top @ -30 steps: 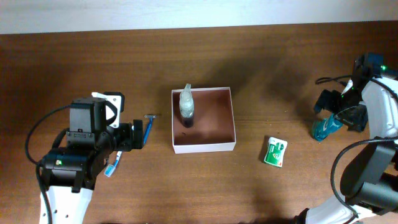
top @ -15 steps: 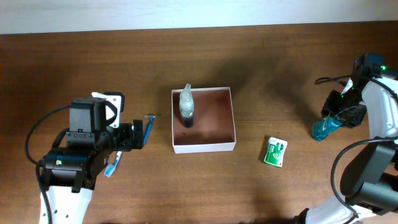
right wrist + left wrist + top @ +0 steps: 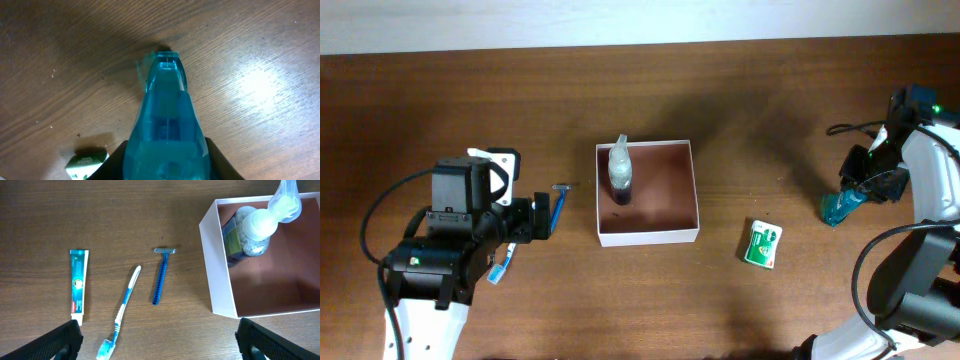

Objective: Pack container
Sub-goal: 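Move the right gripper to the teal mouthwash bottle and grasp it, then carry the mouthwash bottle into the box beside the soap and release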

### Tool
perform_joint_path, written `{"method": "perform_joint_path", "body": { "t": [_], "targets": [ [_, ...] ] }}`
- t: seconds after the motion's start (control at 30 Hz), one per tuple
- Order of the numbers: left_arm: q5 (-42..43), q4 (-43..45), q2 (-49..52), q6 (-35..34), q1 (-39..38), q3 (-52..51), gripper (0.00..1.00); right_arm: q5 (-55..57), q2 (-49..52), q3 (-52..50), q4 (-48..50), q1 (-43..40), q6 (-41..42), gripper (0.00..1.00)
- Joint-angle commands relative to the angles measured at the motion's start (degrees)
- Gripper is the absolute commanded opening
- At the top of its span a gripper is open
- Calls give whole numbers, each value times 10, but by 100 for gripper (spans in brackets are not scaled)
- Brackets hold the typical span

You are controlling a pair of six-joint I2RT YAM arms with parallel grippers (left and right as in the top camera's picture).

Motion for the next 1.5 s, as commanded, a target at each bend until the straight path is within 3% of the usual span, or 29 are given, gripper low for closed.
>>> {"method": "perform_joint_path", "body": {
  "t": [0.0,0.13,0.23,0.6,0.77,0.93,1.1,1.3,1.47],
  "targets": [
    [6,-3,0,-3,1,12,99,-1,3,-4,-1,-2,3,20],
    [6,-3,0,-3,1,13,99,-2,3,-3,-7,-2,3,15],
    [6,-2,0,-3,1,13,99,-8,3,12,-21,-1,3,4],
    [6,-3,0,-3,1,13,99,-14,-64,115,-101,40,2,4],
    [6,-3,0,-3,1,13,99,-14,-112,187,-156,130,-2,4],
    [6,-2,0,-4,1,13,99,-15,-132,308,-221,312,22,4],
    [7,-3,0,-4,1,12,99,1,-113,351,-212,457,78,4],
    [6,-2,0,-3,1,12,99,16,-43,351,-196,513,129,4],
    [6,-2,0,-3,1,12,99,7,41,351,-167,513,119,4]
  ]
}}
